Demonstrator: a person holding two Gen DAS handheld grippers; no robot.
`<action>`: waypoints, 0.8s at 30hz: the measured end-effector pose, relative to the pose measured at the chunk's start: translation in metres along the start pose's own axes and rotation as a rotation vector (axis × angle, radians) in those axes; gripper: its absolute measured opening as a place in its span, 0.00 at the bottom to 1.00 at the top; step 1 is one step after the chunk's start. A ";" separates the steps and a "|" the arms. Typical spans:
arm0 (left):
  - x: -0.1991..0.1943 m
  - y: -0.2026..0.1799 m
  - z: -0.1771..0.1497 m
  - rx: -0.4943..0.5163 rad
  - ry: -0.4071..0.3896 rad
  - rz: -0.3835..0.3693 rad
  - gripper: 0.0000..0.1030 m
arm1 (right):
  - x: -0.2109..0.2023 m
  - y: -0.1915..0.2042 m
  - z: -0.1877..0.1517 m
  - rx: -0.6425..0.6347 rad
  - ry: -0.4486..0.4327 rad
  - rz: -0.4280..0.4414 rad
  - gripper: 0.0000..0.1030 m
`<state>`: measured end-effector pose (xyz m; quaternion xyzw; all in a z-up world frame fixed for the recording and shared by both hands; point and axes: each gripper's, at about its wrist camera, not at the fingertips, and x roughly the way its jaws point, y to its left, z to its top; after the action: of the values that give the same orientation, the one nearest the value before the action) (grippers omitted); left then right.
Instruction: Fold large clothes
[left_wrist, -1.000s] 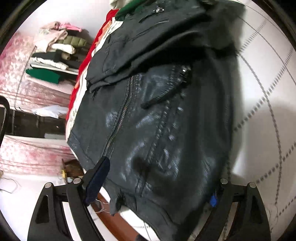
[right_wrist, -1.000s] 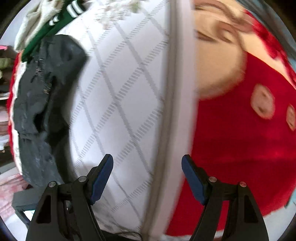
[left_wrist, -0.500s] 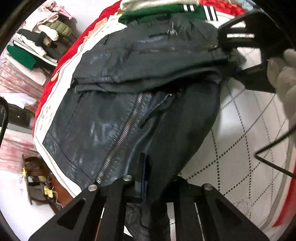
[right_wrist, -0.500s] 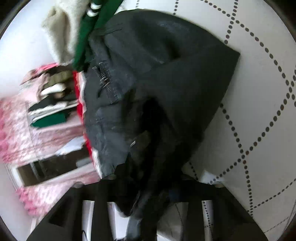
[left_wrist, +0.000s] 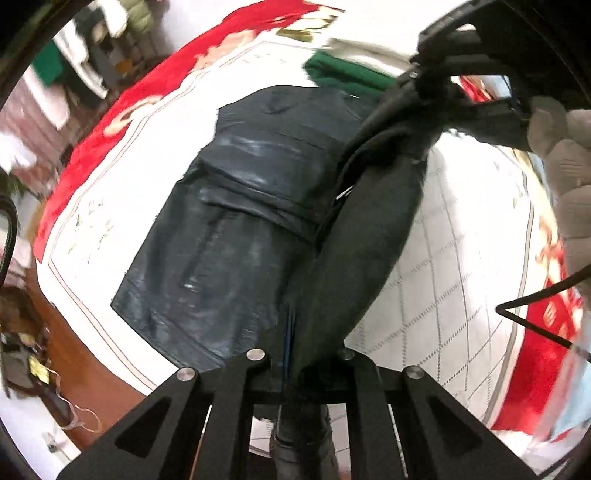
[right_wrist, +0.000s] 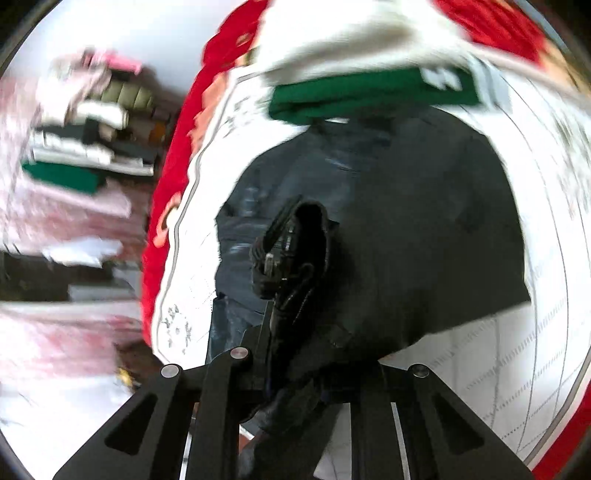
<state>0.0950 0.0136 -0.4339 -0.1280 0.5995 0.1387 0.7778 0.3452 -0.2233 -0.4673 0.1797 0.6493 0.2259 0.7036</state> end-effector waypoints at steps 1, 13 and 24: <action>0.001 0.015 0.006 -0.023 0.006 -0.012 0.09 | 0.011 0.025 0.005 -0.032 0.012 -0.029 0.17; 0.084 0.195 0.033 -0.345 0.161 -0.231 0.27 | 0.226 0.156 0.043 -0.099 0.280 -0.177 0.56; 0.081 0.243 0.014 -0.532 0.105 -0.467 1.00 | 0.135 0.101 0.069 -0.033 0.152 -0.043 0.69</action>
<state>0.0372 0.2492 -0.5168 -0.4667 0.5360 0.1015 0.6961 0.4132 -0.0622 -0.5186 0.1364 0.7008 0.2342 0.6599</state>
